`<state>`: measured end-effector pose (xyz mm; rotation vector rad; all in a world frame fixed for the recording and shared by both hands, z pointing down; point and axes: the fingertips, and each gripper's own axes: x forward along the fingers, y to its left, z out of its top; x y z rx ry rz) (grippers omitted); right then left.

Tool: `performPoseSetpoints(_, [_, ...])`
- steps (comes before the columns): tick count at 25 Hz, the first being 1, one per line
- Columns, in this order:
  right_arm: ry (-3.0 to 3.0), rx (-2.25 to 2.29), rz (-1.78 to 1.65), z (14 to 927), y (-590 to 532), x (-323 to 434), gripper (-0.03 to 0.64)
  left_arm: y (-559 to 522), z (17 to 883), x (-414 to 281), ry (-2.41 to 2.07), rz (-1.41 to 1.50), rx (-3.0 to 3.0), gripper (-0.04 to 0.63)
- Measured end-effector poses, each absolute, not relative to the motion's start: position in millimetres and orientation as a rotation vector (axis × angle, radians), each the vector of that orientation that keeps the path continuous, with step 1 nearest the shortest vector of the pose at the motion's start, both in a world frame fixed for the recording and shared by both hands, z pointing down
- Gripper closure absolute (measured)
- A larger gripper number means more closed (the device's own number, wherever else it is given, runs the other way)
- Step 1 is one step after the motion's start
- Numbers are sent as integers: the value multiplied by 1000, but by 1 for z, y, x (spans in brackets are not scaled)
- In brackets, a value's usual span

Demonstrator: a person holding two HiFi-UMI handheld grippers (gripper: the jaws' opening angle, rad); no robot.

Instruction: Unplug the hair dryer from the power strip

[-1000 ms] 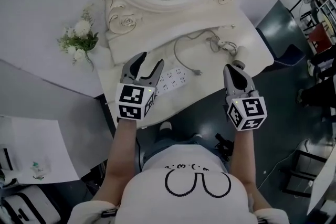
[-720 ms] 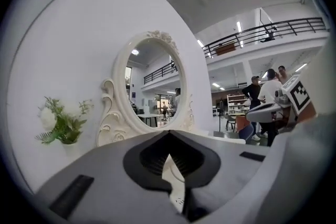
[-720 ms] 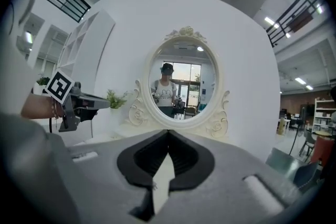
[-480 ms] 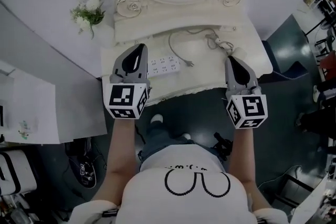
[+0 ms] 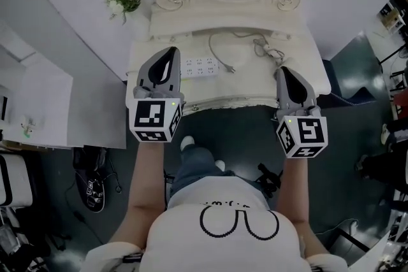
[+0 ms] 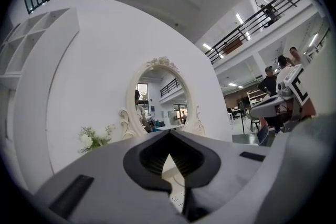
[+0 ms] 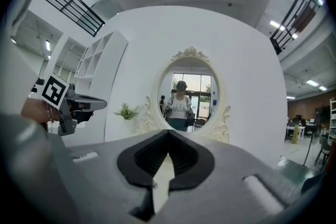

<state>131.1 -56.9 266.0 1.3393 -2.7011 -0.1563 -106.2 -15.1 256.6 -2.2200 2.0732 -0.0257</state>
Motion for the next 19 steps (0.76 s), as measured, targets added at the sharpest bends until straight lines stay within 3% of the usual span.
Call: performPoseSetpoints(19, [-2718, 1378, -163, 265, -31, 146, 621, 4, 253, -76, 2008, -61, -2217, 597])
